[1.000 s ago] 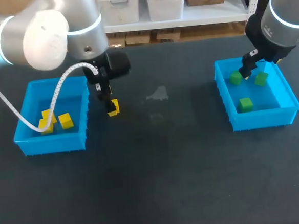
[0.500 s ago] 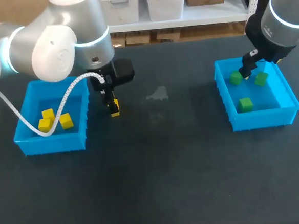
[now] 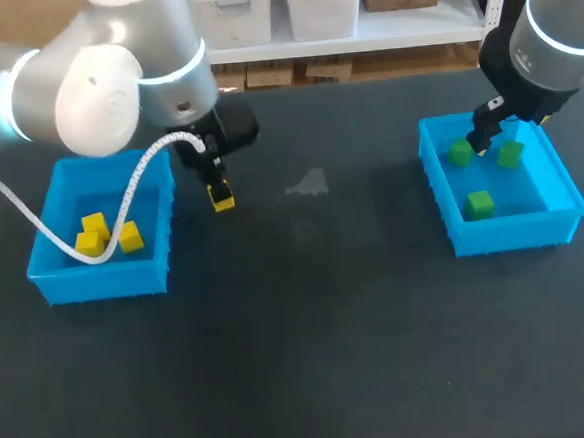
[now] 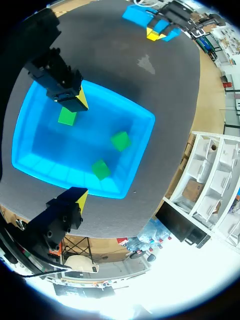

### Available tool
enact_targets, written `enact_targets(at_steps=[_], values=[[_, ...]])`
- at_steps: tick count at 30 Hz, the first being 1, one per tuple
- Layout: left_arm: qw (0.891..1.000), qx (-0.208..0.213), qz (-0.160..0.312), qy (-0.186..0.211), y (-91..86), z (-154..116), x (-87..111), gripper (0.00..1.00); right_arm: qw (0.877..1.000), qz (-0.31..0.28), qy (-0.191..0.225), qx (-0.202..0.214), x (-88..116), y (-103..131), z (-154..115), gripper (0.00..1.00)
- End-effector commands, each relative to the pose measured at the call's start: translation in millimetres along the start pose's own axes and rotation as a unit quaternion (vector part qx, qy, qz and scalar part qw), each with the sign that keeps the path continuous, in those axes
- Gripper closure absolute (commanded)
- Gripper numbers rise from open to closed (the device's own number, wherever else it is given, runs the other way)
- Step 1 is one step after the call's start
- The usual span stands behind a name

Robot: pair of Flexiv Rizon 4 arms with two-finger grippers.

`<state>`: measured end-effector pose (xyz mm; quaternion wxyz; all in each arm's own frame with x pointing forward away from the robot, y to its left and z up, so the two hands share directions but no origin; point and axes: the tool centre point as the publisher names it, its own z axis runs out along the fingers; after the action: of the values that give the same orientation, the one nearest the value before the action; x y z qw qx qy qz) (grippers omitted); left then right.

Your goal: Put the green cubes in the right bin and the yellow cubes in the left bin.

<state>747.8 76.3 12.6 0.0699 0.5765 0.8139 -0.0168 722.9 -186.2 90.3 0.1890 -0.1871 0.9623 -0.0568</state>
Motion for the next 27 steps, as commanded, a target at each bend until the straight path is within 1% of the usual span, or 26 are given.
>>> enact_targets(at_steps=[1, 7, 12, 13, 16, 18, 19, 23, 27], values=[[0.999, -0.008, -0.025, -0.019, 5.1, -18.2, 11.9, 1.0, 1.0, 0.001, -0.002, 0.001, 1.4, 0.3, -0.5, 0.0], [0.994, -0.028, -0.091, -0.049, 18.1, -51.2, 21.1, 1.0, 1.0, 0.001, -0.002, 0.001, 1.4, 0.3, -0.5, 0.0], [0.986, -0.056, -0.139, -0.072, 31.9, -81.3, 38.5, 1.0, 1.0, 0.001, -0.002, 0.001, 1.4, 0.3, -0.5, 0.0], [0.983, -0.062, -0.153, -0.078, 35.0, -89.2, 43.7, 1.0, 1.0, 0.001, -0.002, 0.001, 1.4, 0.3, -0.5, 0.0], [0.978, -0.077, -0.176, -0.079, 39.4, -102.7, 60.6, 1.0, 1.0, 0.001, -0.002, 0.001, 1.4, 0.3, -0.5, 0.0], [0.976, -0.082, -0.187, -0.077, 39.0, -107.2, 70.6, 1.0, 1.0, 0.001, -0.002, 0.001, 1.4, 0.3, -0.5, 0.0], [0.974, -0.085, -0.196, -0.072, 38.0, -108.1, 81.2, 1.0, 1.0, 0.001, -0.002, 0.001, 1.4, 0.3, -0.5, 0.0], [0.97, -0.086, -0.22, -0.06, 30.8, -103.8, 106.8, 1.0, 1.0, 0.001, -0.002, 0.001, 1.4, 0.3, -0.5, 0.0], [0.967, -0.08, -0.234, -0.053, 22.7, -99.1, 117.1, 1.0, 1.0, 0.001, -0.002, 0.001, 1.4, 0.3, -0.5, 0.0]])
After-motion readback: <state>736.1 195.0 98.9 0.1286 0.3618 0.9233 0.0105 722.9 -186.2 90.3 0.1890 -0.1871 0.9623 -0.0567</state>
